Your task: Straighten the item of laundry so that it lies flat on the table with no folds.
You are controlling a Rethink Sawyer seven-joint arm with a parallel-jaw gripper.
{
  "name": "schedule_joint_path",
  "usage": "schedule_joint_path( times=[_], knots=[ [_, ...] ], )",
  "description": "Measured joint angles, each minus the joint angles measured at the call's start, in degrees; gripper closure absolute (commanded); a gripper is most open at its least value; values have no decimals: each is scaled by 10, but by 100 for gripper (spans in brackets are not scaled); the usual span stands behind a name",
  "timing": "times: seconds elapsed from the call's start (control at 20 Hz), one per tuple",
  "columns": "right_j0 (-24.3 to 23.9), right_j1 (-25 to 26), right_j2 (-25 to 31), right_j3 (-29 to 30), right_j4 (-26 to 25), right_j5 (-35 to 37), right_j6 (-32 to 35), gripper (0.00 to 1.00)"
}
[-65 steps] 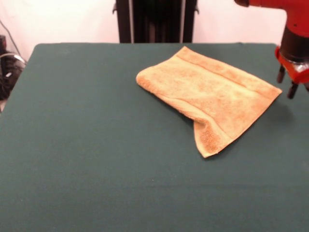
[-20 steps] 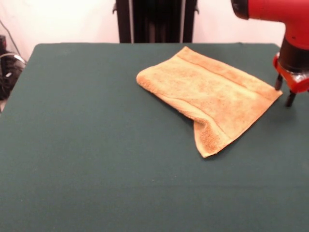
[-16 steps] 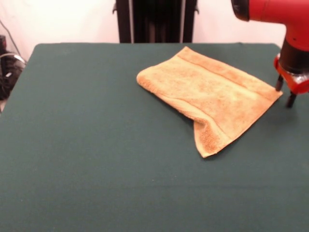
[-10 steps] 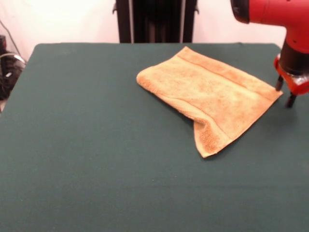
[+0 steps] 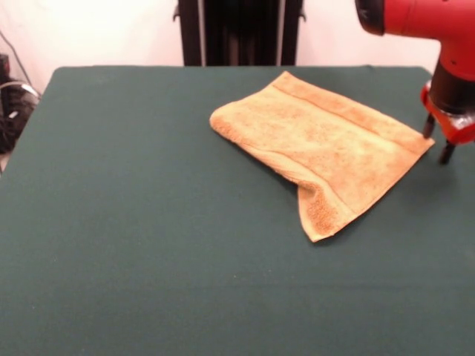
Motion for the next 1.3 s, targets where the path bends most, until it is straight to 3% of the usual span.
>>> schedule_joint_path(
  times=[0.35,0.9,1.3],
  knots=[
    [-2,-10,0,4,-17,0,0,0],
    [-20,-75,0,23,-39,2,0,0],
    [-49,-68,0,26,-64,-4,0,0]
  ],
)
